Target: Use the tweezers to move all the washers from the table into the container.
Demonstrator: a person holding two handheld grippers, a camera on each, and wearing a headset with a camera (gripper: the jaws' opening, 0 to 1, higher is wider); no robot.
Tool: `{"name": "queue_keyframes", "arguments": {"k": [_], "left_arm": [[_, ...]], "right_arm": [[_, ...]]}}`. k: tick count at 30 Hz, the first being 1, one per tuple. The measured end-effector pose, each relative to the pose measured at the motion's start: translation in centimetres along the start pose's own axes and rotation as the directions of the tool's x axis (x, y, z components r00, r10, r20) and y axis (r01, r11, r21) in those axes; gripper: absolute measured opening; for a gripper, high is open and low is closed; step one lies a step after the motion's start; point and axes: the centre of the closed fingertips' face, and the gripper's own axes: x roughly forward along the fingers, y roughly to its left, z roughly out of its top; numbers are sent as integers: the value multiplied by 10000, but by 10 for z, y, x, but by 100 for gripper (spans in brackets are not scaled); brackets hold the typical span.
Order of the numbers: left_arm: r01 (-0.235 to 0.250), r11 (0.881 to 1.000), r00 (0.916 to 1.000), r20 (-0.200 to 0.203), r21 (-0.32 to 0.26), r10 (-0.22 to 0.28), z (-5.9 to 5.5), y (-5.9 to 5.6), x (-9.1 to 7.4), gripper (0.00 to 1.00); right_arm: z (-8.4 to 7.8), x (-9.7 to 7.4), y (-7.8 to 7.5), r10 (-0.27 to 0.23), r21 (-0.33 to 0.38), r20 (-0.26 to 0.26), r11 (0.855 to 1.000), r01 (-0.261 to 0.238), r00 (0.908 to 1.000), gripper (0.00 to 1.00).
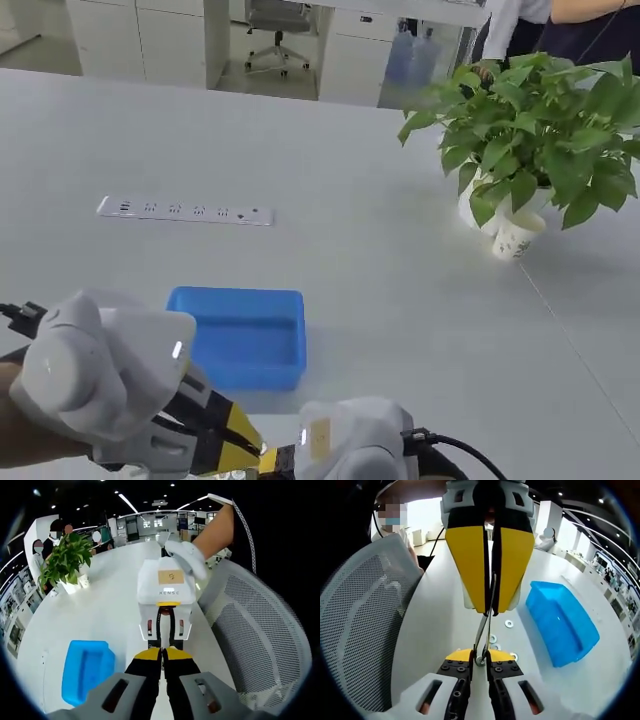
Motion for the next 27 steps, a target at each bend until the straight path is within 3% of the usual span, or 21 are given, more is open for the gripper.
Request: {"name": "queue_keyframes", "arguments": {"k": [15, 27], "left_arm": [[60, 10000, 10000, 12, -11, -60, 1, -1, 2, 5], [107, 9999, 9999, -60, -51, -108, 1, -1, 2, 5]], "right_arm": [[-1, 0, 1, 110, 552, 18, 9984, -111, 9999, 10], [-1, 0, 1, 93, 566, 28, 9984, -94, 10000, 10]]}}
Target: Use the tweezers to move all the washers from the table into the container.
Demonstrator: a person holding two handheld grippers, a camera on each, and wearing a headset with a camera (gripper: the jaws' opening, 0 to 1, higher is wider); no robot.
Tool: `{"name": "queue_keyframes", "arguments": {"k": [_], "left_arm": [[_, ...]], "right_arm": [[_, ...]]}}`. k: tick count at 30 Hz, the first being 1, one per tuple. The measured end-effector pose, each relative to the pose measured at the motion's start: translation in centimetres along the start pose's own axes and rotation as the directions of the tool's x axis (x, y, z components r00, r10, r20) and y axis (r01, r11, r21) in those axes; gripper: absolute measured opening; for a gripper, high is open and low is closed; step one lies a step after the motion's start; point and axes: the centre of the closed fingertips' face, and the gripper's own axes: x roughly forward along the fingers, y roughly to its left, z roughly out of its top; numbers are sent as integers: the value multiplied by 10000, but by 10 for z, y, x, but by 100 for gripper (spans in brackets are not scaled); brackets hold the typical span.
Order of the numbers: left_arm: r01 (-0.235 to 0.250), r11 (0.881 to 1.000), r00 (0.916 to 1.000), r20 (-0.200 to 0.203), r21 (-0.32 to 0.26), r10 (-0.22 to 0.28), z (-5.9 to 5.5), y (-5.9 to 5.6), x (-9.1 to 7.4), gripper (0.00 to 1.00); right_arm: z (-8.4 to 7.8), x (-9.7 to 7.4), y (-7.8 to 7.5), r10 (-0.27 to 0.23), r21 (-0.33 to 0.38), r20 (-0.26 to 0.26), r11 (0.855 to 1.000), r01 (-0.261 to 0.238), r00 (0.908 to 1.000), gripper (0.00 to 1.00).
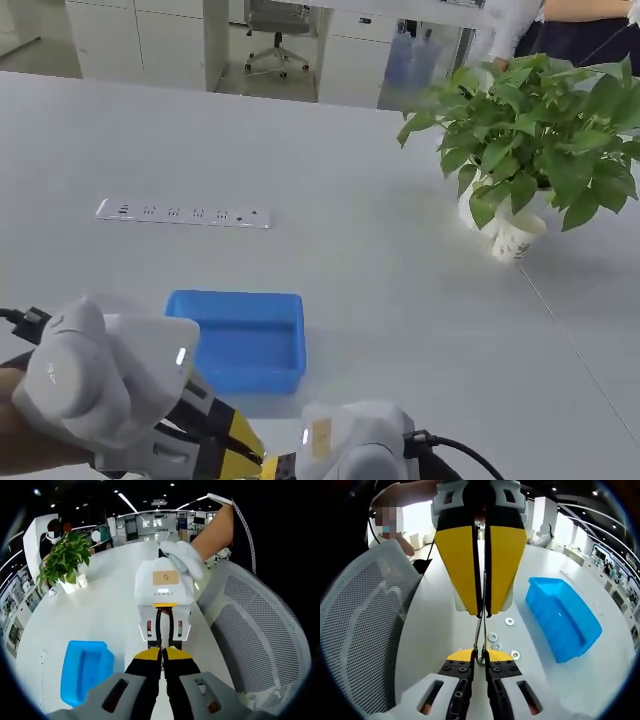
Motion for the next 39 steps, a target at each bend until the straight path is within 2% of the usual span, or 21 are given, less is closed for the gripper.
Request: {"name": "queue_keyframes", "arguments": {"k": [17, 39], "left_arm": [[60, 9999, 10000, -66, -97, -61, 0, -2, -3, 5], [224, 9997, 9997, 17, 35, -225, 15, 8, -18, 5]], "right_arm": [[1, -3, 1, -31, -63, -24, 10000, 31, 10000, 10], [17, -17, -9, -144, -217, 105, 9997, 146, 9998, 10]]}}
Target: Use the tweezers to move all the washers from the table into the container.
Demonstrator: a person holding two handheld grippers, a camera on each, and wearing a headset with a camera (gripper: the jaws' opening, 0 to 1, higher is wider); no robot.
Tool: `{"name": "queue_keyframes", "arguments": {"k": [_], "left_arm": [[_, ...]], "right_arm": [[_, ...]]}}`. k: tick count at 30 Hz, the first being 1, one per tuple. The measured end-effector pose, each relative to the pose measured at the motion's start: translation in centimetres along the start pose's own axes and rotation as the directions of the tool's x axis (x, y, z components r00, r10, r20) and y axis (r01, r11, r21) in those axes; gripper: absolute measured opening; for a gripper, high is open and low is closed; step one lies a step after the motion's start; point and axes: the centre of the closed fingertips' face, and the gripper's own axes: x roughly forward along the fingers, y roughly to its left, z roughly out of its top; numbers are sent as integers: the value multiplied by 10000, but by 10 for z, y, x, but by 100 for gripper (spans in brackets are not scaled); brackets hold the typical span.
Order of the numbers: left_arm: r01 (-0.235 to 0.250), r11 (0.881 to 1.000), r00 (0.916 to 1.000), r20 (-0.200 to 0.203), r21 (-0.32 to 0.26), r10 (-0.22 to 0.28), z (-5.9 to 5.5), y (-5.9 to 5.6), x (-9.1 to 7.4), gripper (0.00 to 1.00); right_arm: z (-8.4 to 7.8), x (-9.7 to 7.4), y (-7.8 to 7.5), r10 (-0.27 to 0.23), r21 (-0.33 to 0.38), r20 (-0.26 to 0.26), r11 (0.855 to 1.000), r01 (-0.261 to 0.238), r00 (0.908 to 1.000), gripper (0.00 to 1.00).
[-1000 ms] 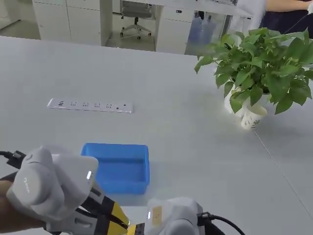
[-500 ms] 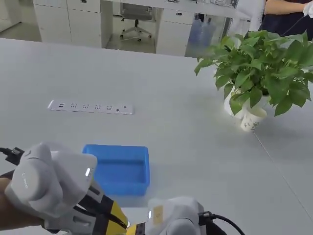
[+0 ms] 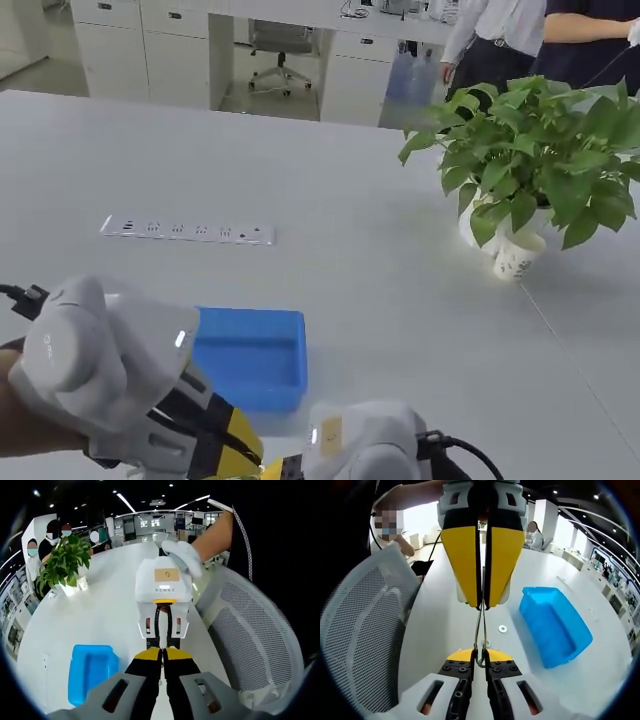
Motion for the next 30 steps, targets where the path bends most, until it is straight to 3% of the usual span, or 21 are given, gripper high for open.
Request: {"name": "queue_keyframes", "arguments": {"k": [18, 30], "left_arm": [[-51, 9992, 10000, -61, 396, 54, 16, 22, -17, 5], [-113, 9988, 9999, -71, 485, 116, 20, 42, -28, 4]], "right_arm": [[19, -13, -29, -515, -97, 266, 9986, 518, 9983, 10], [29, -16, -50, -733, -71, 494, 9973, 737, 9961, 10]]}}
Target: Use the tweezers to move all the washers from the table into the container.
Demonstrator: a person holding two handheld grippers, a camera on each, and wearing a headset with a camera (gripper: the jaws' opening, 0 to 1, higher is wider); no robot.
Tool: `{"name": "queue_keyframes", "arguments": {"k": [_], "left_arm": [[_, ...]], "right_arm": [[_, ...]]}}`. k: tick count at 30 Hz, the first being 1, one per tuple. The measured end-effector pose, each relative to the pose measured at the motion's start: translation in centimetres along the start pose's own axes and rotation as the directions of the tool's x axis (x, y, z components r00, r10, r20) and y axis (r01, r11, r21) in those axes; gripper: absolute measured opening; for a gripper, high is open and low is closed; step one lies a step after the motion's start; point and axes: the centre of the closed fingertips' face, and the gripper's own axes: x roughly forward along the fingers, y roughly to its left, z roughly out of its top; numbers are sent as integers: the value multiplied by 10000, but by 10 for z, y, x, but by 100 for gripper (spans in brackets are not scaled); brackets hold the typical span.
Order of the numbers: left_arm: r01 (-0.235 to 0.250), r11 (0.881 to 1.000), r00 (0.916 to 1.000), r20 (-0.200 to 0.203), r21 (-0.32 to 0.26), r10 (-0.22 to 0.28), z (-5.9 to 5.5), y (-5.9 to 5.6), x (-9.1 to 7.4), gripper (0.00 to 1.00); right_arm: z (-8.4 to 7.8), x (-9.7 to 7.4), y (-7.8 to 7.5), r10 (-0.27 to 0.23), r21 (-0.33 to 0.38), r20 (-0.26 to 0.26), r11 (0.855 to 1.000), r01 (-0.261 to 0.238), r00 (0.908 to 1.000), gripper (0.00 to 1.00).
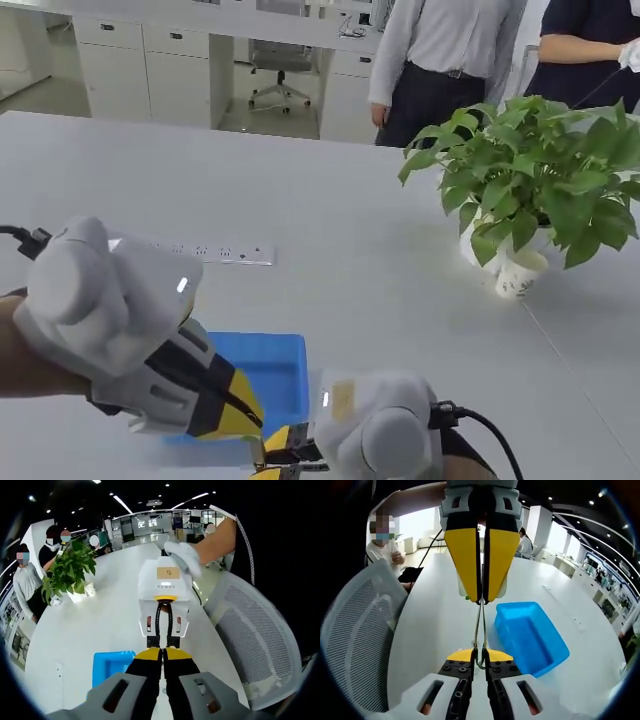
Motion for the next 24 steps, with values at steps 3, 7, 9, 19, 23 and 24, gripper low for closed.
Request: {"name": "queue_keyframes", "arguments": {"k": [3, 7, 9, 19, 23, 24], "left_arm": [[12, 10000, 10000, -60, 61, -11, 0, 6, -3, 4], [-4, 9999, 9999, -112, 168, 6, 1, 16, -8, 4], [-20, 9997, 9999, -148, 225, 23, 2, 21, -10, 4], [-10, 9989, 9996, -298, 461, 23, 2, 41, -14, 4], [7, 9987, 9994, -336, 506, 10, 1, 49, -15, 4], [14, 9986, 9993, -366, 527, 6, 0, 52, -15, 4]], "right_arm": [[3, 0, -6, -38, -22, 50, 10000, 38, 10000, 10], [9, 1, -16, -172, -41, 145, 9998, 173, 9997, 10], [12, 1, -21, -222, -28, 201, 9997, 222, 9996, 10], [17, 3, -44, -452, 0, 363, 9990, 452, 9983, 10], [17, 4, -54, -511, 46, 416, 9987, 510, 9978, 10], [17, 5, -56, -522, 34, 417, 9986, 521, 9978, 10]]}}
